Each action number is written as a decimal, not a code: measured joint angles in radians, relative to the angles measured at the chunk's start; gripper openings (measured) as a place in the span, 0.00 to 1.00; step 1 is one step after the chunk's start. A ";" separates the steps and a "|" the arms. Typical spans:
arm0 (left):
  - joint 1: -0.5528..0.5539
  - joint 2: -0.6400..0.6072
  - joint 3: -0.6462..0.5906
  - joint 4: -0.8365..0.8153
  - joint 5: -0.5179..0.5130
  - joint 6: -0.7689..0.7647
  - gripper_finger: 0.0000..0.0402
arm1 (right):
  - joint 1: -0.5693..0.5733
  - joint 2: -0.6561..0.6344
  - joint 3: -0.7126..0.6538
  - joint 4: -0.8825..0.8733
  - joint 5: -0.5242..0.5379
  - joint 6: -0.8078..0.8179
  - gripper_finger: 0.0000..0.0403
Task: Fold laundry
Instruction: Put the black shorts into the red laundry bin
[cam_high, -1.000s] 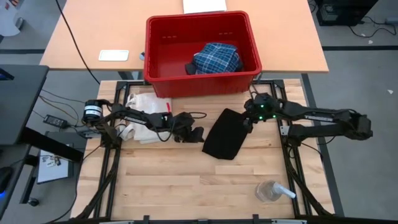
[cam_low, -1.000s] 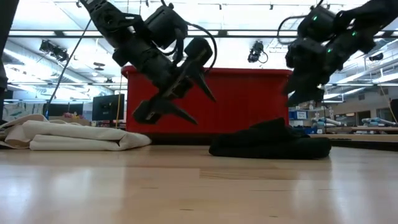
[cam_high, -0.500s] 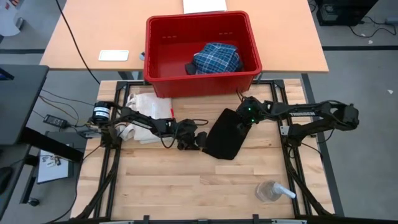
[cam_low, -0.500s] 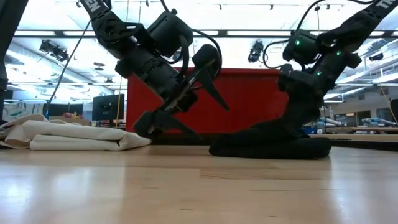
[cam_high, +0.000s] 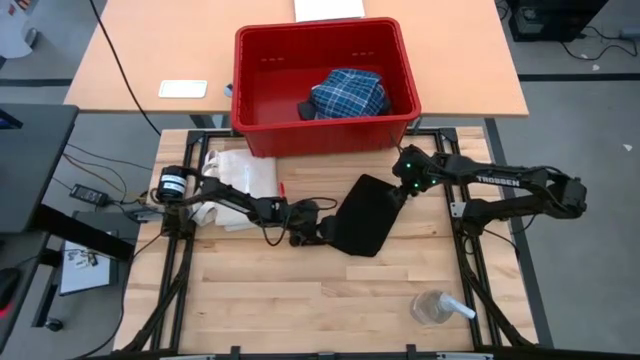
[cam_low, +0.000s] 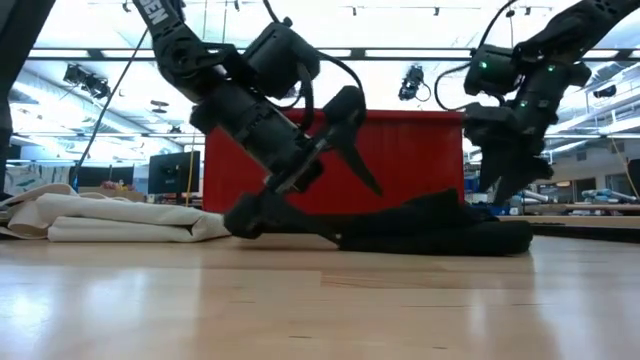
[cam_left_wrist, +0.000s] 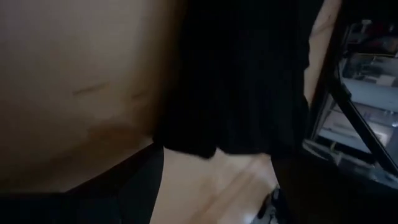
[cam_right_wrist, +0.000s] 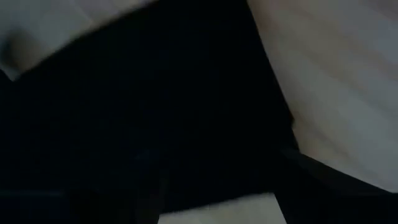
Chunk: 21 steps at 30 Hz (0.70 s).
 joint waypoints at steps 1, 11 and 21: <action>0.001 0.011 0.014 -0.004 -0.006 0.006 0.75 | -0.007 0.000 0.000 -0.027 -0.012 0.012 0.65; 0.016 0.070 0.099 -0.034 -0.032 0.043 0.75 | -0.065 -0.067 0.002 -0.138 -0.073 0.047 0.75; 0.035 0.069 0.099 -0.048 -0.029 0.052 0.70 | -0.081 -0.096 0.002 -0.173 -0.099 0.077 0.78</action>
